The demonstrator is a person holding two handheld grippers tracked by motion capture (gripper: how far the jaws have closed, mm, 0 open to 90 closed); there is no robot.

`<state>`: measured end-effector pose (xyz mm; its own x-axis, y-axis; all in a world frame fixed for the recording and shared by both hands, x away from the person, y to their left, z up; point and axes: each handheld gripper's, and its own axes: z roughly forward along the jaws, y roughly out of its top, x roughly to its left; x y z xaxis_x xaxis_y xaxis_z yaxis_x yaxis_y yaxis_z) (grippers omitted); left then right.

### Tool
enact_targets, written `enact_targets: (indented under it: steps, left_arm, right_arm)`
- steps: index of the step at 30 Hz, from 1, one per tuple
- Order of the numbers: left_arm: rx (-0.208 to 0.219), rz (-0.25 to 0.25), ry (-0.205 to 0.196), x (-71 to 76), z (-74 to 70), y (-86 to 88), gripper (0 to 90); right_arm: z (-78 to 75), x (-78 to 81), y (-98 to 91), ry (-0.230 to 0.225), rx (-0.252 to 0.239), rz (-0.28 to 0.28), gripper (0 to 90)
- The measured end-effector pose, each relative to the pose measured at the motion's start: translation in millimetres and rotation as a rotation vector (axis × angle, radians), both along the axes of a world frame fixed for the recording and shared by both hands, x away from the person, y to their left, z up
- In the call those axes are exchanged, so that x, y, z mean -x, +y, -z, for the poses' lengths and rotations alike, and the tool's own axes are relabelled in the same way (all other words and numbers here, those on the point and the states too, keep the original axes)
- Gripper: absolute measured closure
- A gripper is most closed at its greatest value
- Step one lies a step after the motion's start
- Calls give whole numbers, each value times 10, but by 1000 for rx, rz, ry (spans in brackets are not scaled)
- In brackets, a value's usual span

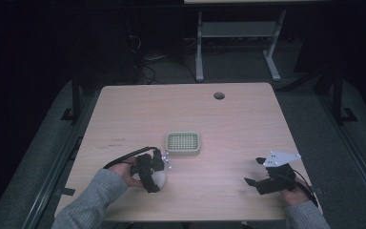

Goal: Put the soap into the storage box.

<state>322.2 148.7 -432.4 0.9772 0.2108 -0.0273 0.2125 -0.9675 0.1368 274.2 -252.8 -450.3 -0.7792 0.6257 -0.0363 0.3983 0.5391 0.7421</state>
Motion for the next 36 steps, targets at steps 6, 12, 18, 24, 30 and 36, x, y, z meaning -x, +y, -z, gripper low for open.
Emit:
enact_targets:
  steps: [6,12,18,24,30,36]
  left_arm:
    - [18,-9,-5,6,-42,5,238]
    - [25,-10,-11,-4,-116,-6,238]
    - [21,3,-25,-31,-151,-28,238]
    - [27,-4,-24,-56,-187,-56,238]
    - [26,-3,-25,-96,-225,-79,238]
    - [22,0,-27,-128,-247,-94,238]
  right_arm:
    - [0,3,4,-1,-1,0,136]
    - [-1,2,3,-1,0,1,136]
    - [-2,2,2,-2,-1,3,136]
    - [-4,2,-2,-3,-3,10,136]
    - [-5,1,0,-5,2,7,136]
    - [-10,-1,-3,-10,1,6,136]
